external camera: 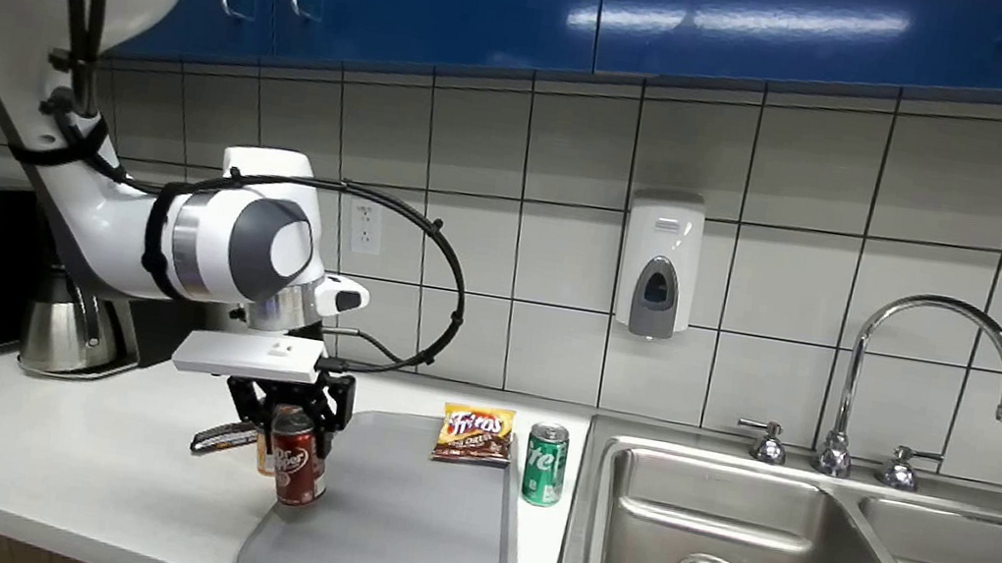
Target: Remove the cans from the tray and then put them on the counter
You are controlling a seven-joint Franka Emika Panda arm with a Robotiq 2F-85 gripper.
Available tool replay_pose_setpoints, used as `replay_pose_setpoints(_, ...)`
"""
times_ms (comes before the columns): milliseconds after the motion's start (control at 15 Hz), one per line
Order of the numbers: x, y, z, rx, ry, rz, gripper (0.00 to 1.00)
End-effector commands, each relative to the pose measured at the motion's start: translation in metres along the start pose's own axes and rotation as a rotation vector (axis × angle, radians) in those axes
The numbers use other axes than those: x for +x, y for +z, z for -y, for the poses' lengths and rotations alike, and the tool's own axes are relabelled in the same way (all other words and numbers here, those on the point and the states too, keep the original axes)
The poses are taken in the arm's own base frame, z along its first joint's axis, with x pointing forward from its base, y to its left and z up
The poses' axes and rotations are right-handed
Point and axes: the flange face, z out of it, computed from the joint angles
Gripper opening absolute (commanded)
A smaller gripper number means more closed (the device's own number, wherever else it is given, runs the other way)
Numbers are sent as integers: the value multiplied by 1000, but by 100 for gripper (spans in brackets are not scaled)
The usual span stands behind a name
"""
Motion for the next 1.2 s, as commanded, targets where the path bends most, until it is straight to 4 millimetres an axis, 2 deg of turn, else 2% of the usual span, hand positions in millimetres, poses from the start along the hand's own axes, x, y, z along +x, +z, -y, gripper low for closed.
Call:
replay_pose_setpoints(0, 1, -14, 17, 8, -26, -32, 38)
replay_pose_setpoints(600, 9, -12, 57, 23, -96, -34, 38)
replay_pose_setpoints(1133, 14, -5, 69, 28, -113, -32, 38)
